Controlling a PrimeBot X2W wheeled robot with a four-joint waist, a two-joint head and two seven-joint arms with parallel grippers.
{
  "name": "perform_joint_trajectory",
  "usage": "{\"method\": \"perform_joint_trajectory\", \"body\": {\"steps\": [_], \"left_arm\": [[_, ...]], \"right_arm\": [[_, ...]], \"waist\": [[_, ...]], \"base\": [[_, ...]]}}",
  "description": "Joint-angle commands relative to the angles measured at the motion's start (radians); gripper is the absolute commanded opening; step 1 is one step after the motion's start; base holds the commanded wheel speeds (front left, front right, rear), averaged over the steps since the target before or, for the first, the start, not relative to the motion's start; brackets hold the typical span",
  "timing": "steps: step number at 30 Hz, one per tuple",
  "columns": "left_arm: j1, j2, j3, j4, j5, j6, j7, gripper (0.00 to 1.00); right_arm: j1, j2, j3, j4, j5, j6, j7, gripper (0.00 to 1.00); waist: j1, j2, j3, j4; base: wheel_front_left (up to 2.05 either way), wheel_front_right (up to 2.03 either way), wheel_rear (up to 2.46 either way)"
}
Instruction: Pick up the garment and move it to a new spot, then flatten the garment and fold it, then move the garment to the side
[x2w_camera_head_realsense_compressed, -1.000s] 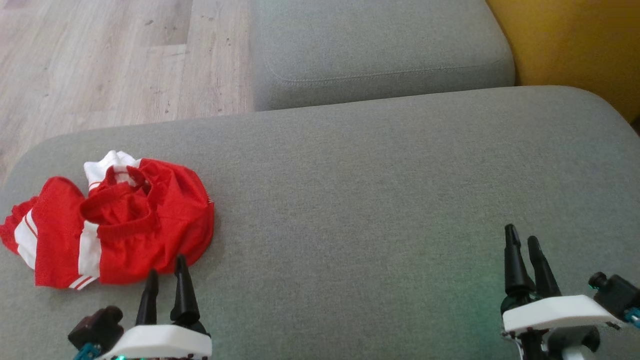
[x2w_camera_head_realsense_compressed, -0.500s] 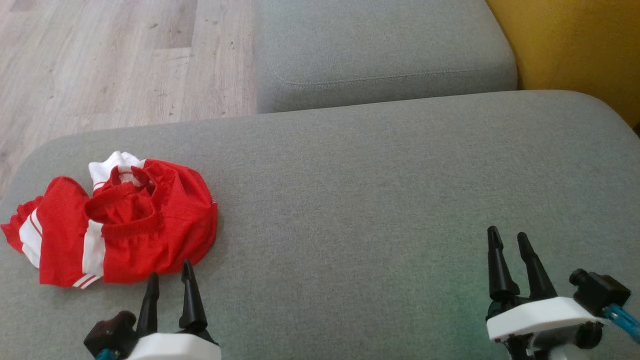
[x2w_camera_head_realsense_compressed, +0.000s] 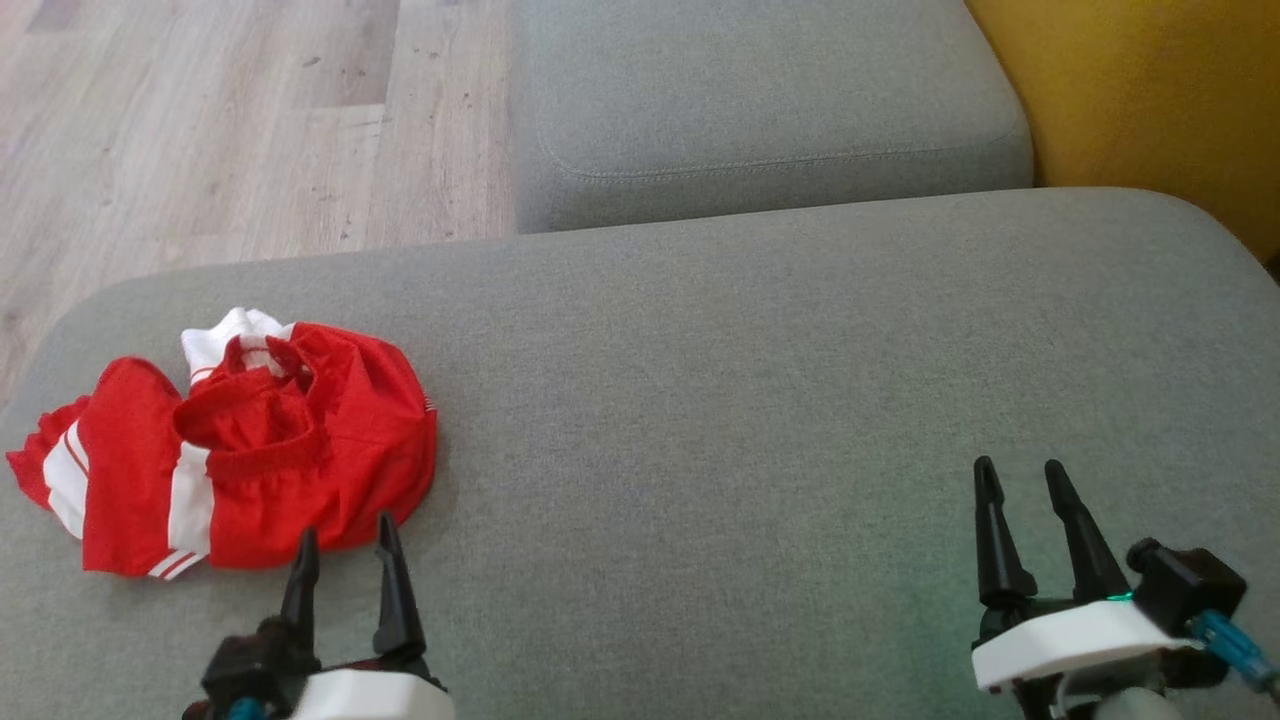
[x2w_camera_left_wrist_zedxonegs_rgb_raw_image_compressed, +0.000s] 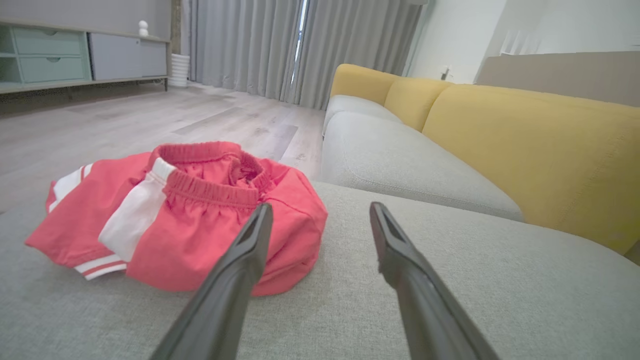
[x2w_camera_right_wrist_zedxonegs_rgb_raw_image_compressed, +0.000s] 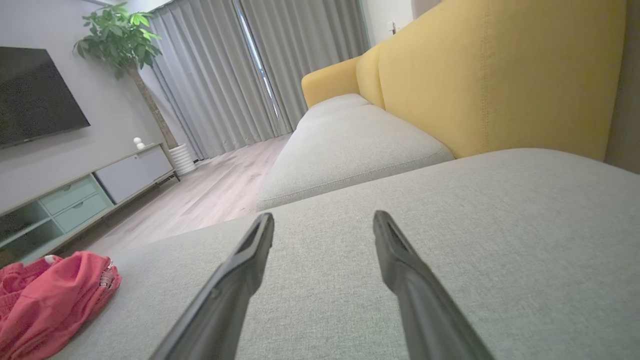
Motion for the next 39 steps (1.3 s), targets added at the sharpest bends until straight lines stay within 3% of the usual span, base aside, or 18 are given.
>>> {"method": "perform_joint_trajectory", "body": {"steps": [1,22,39], "left_arm": [[-0.033,-0.001,0.011,-0.041,0.051,0.007,-0.022,1.0],[-0.024,0.0,-0.022,-0.038,0.27,0.073,-0.081,1.0],[-0.012,0.0,-0.004,0.002,0.258,0.066,-0.083,1.0]], "right_arm": [[-0.032,-0.009,0.028,-0.039,-0.049,-0.001,-0.02,1.0],[-0.003,-0.01,0.067,-0.011,-0.31,-0.001,-0.079,1.0],[0.012,-0.01,0.051,0.013,-0.289,-0.001,-0.081,1.0]], "waist": [[0.0,0.0,-0.003,0.001],[0.0,0.0,-0.021,-0.006],[0.0,0.0,-0.036,0.0]], "base": [[0.0,0.0,0.0],[0.0,0.0,0.0],[0.0,0.0,0.0]]}}
